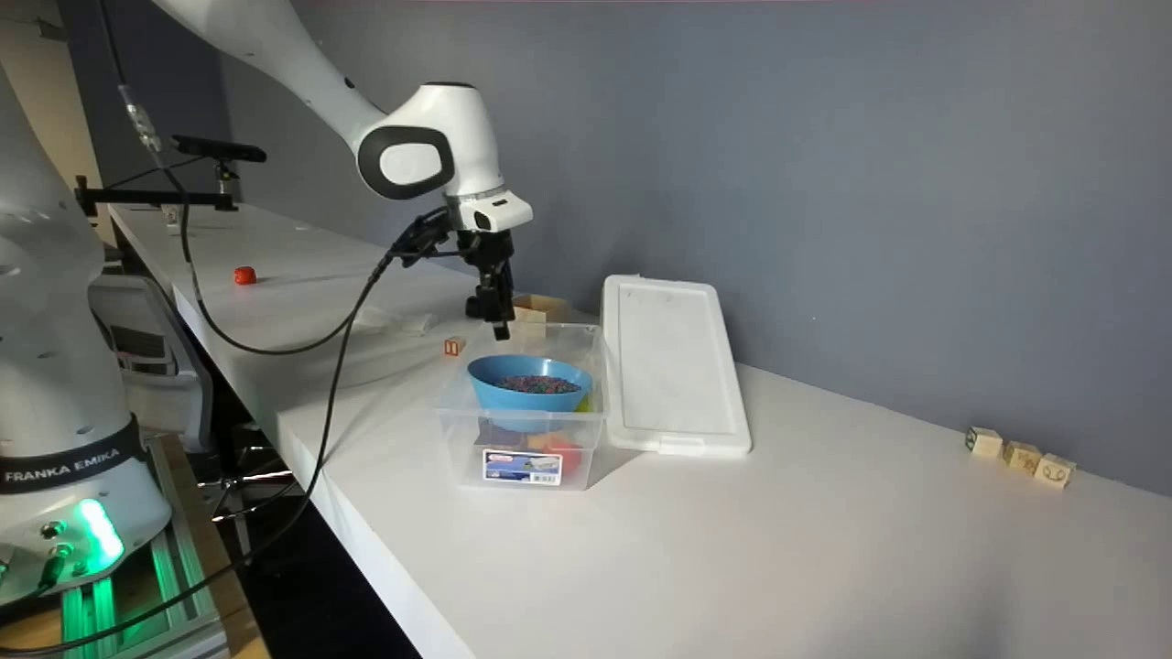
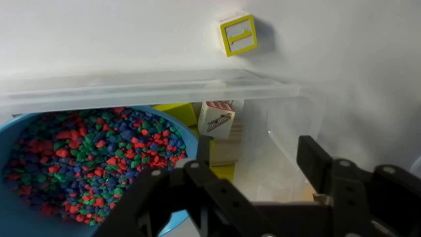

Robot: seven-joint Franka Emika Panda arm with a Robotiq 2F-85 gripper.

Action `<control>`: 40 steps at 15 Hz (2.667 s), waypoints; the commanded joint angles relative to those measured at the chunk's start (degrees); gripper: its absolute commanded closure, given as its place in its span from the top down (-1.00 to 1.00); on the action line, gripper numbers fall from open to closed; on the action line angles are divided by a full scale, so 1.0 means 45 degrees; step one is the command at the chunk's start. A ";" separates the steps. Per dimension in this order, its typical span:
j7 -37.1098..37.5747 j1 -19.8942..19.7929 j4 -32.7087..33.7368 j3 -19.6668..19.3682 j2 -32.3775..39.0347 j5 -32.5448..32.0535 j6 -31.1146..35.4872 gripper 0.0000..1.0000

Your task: Put the cubes in the bowl

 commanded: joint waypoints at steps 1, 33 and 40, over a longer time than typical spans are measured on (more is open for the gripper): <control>0.0401 0.0230 -0.0786 0.0444 -0.1536 -0.0463 -0.0278 1.00; 1.2667 -0.4151 -0.1534 0.5033 0.2420 -1.3748 0.3543 0.17; 1.1588 -0.3596 -0.2639 0.5482 0.1022 -1.1918 0.4118 -0.80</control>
